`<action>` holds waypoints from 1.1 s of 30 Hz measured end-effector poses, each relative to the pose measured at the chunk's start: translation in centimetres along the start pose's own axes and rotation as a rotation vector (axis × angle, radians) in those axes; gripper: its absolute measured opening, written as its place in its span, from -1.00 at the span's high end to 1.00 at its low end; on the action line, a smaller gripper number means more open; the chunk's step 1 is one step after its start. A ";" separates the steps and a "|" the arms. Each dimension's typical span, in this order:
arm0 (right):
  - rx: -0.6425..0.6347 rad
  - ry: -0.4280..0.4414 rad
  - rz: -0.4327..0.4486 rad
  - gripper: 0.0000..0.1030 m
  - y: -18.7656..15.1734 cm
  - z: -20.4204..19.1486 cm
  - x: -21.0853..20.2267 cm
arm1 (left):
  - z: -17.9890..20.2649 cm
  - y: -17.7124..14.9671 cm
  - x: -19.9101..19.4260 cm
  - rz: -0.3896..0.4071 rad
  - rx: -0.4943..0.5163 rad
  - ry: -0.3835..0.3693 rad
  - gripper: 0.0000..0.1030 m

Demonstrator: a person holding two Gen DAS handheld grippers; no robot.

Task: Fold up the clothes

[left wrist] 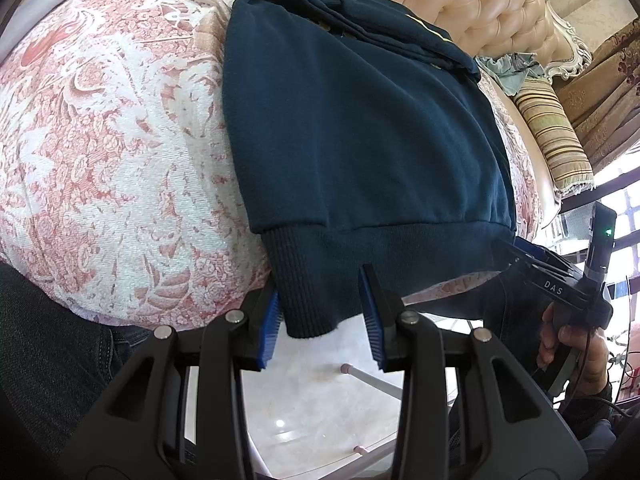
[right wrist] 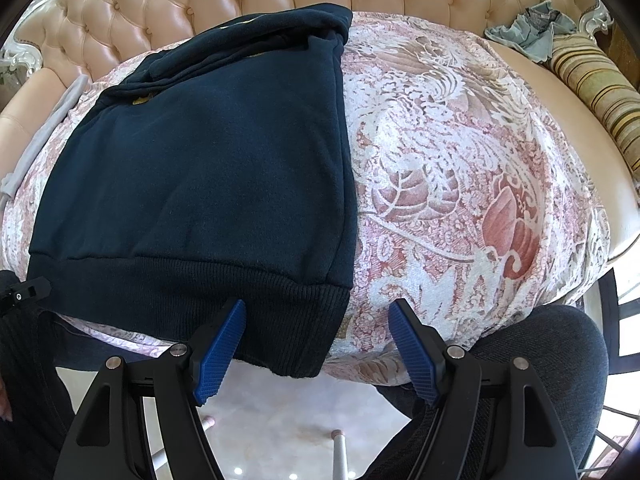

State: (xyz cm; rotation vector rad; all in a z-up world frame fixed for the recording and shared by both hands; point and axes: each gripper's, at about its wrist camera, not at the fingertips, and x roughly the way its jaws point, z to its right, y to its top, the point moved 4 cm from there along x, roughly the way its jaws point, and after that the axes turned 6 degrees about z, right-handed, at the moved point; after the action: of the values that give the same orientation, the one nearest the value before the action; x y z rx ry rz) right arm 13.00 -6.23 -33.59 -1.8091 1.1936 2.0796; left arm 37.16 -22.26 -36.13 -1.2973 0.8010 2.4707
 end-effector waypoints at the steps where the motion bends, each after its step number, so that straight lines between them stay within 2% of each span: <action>1: -0.002 -0.002 0.001 -0.45 0.0 0.0 0.0 | 0.0 0.0 0.0 0.000 0.000 0.000 0.23; 13: 0.005 0.004 0.009 -0.44 0.7 0.2 0.1 | -0.2 -0.1 -0.4 0.002 -0.014 0.007 0.23; 17: 0.028 0.031 0.023 -0.44 0.8 1.1 -0.4 | -0.7 0.1 -2.0 0.022 0.015 0.006 0.23; 19: 0.043 0.055 0.018 -0.44 0.9 1.6 -0.5 | -0.7 0.2 -3.3 0.048 0.089 0.016 0.22; 20: 0.054 0.079 0.011 -0.44 0.8 1.8 -0.5 | -0.6 0.1 -3.9 0.059 0.138 0.031 0.19; 22: 0.078 0.127 -0.005 -0.45 0.6 2.1 -0.5 | -0.7 0.0 -4.5 0.065 0.197 0.038 -0.20; 23: 0.095 0.153 -0.021 -0.45 0.5 2.1 -0.3 | -0.9 0.0 -4.6 0.061 0.208 0.030 -0.24; 26: 0.160 0.266 -0.051 -0.45 0.3 2.0 -0.1 | -1.1 -0.1 -4.2 0.050 0.158 -0.058 -0.25; 28: 0.204 0.335 -0.067 -0.45 0.2 1.9 0.1 | -1.2 0.1 -2.9 0.023 0.147 -0.046 -0.24; 30: 0.252 0.359 -0.069 -0.45 0.2 2.3 0.1 | -1.4 0.3 -1.8 0.000 0.129 -0.041 -0.24; 33: 0.337 0.403 -0.073 -0.45 0.0 3.2 0.0 | -1.1 0.5 -1.0 -0.004 0.119 -0.096 -0.24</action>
State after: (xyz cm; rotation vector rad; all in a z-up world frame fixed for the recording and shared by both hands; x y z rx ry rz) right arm 10.48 -4.22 -33.70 -2.1139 1.4362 1.4040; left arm 38.29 -23.28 -35.60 -1.1299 0.9053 2.4205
